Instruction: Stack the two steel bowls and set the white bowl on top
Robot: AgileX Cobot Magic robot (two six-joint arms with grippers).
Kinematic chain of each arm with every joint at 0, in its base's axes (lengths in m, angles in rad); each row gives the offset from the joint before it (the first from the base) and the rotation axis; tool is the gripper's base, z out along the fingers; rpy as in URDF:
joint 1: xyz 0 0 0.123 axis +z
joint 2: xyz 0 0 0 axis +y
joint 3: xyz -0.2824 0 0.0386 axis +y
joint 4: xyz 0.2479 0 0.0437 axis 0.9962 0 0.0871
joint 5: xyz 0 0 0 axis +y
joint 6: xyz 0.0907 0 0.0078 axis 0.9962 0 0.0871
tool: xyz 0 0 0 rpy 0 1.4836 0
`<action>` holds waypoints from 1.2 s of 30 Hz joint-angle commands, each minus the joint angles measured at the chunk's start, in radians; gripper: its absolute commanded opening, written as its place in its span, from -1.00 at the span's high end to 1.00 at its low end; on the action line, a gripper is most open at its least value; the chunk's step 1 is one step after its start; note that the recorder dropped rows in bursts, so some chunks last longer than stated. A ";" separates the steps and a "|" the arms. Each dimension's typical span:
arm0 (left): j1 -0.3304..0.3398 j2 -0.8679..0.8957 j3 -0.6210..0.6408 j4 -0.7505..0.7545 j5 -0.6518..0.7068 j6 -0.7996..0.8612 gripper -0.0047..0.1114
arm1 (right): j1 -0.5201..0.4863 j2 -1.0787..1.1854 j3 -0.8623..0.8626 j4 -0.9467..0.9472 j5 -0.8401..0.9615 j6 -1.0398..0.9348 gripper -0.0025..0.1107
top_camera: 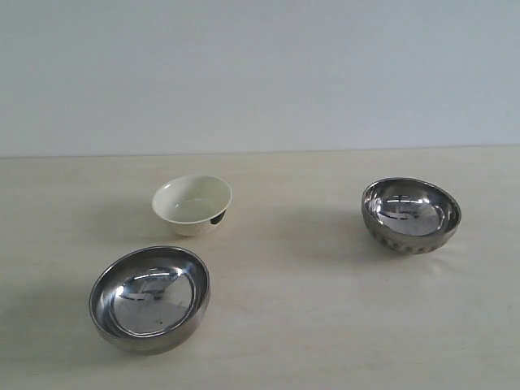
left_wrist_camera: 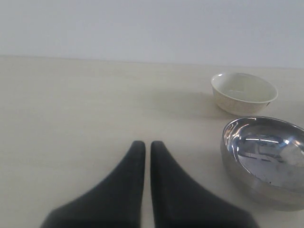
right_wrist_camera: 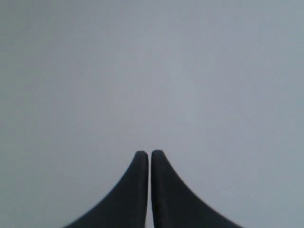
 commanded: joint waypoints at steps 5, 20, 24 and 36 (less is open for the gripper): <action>-0.005 -0.003 0.003 0.000 -0.008 -0.005 0.85 | -0.006 -0.003 -0.046 -0.130 0.116 0.241 0.96; -0.005 -0.003 0.003 0.000 -0.008 -0.005 0.85 | -0.006 0.264 -0.290 -0.290 0.328 0.238 0.16; -0.005 -0.003 0.003 0.000 -0.008 -0.005 0.85 | -0.006 0.374 -0.345 -0.290 0.367 0.238 -0.36; -0.005 -0.003 0.003 0.000 -0.008 -0.005 0.85 | 0.048 0.644 -0.414 -0.290 0.383 0.274 -0.54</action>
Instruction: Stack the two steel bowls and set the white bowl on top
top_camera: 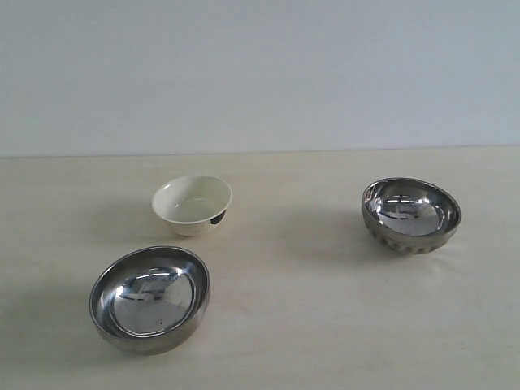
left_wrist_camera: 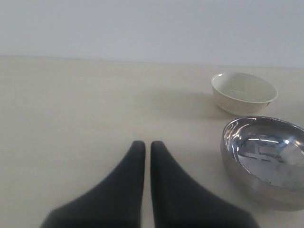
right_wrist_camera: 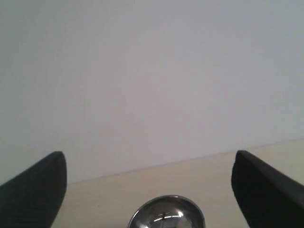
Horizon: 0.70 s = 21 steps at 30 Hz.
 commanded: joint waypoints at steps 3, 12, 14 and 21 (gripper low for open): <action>-0.005 -0.003 0.003 0.000 -0.008 -0.005 0.85 | 0.126 0.164 -0.071 -0.012 0.055 0.025 -0.54; -0.005 -0.003 0.003 0.000 -0.008 -0.005 0.85 | 0.432 0.478 -0.207 -0.012 0.105 0.025 -0.54; -0.005 -0.003 0.003 0.000 -0.008 -0.005 0.85 | 0.496 0.550 -0.235 -0.012 0.108 0.025 -0.54; -0.005 -0.003 0.003 0.000 -0.008 -0.005 0.85 | 0.650 0.823 -0.349 -0.010 0.106 0.025 -0.54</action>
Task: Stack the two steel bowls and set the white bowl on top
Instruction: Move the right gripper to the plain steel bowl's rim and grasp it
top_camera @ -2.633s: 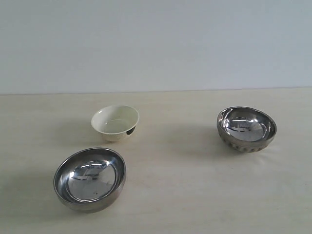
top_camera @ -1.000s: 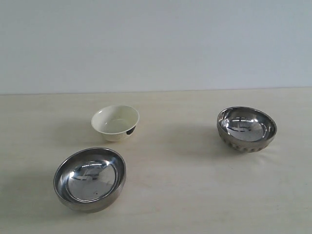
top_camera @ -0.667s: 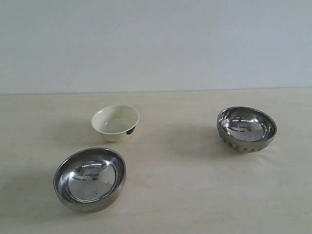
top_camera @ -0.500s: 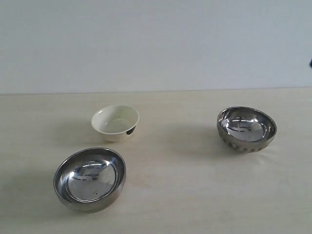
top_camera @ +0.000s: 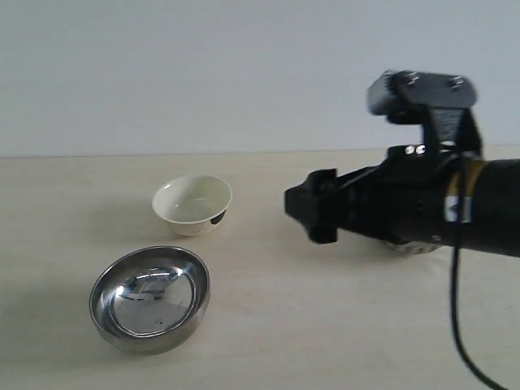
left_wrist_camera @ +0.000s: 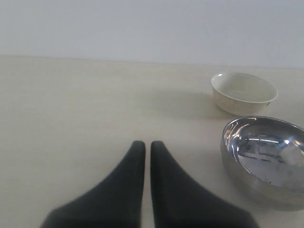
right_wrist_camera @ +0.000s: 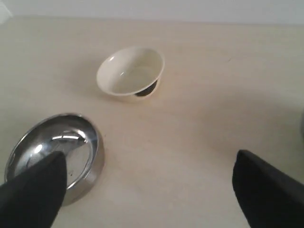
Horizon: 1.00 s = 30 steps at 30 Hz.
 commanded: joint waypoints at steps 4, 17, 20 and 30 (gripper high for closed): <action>-0.005 -0.003 0.003 0.000 -0.008 -0.005 0.85 | 0.119 0.276 -0.136 -0.008 -0.003 -0.002 -0.54; -0.005 -0.003 0.003 0.000 -0.008 -0.005 0.85 | 0.162 0.554 -0.299 -0.008 -0.086 0.134 -0.54; -0.005 -0.003 0.003 0.000 -0.008 -0.005 0.85 | 0.165 0.588 -0.299 -0.001 -0.140 0.169 -0.54; -0.005 -0.003 0.003 0.000 -0.008 -0.005 0.85 | 0.195 0.680 -0.307 0.002 -0.215 0.178 -0.54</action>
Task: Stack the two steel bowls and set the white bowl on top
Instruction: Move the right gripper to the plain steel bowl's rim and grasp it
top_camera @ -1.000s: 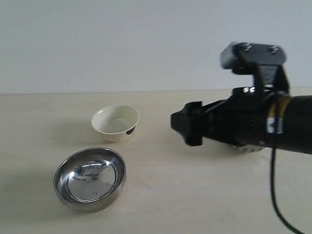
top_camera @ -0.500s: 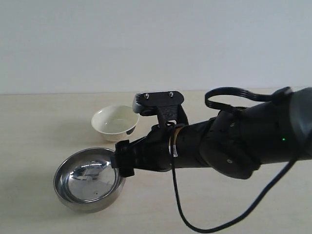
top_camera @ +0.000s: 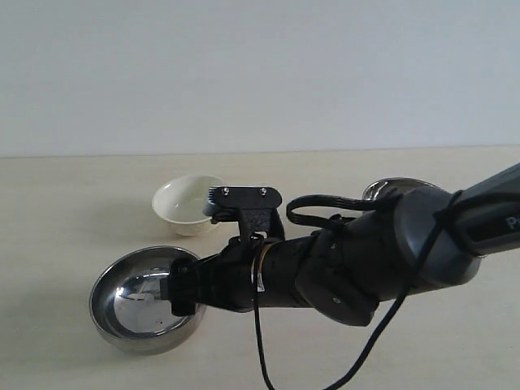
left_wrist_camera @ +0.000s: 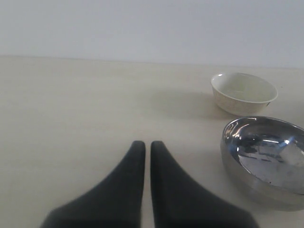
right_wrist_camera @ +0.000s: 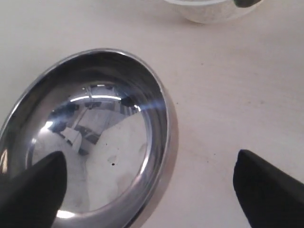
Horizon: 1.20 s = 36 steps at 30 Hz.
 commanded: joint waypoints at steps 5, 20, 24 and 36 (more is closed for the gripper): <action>-0.005 -0.003 0.003 0.000 -0.008 -0.005 0.85 | 0.004 0.064 -0.013 0.000 -0.031 0.002 -0.54; -0.005 -0.003 0.003 0.000 -0.008 -0.005 0.85 | 0.006 0.111 -0.013 0.019 -0.088 0.008 -0.54; -0.005 -0.003 0.003 0.000 -0.008 -0.005 0.85 | 0.006 0.111 -0.013 0.023 -0.100 0.015 -0.54; -0.005 -0.003 0.003 0.000 -0.008 -0.005 0.85 | 0.006 0.111 -0.013 0.023 -0.106 0.053 0.15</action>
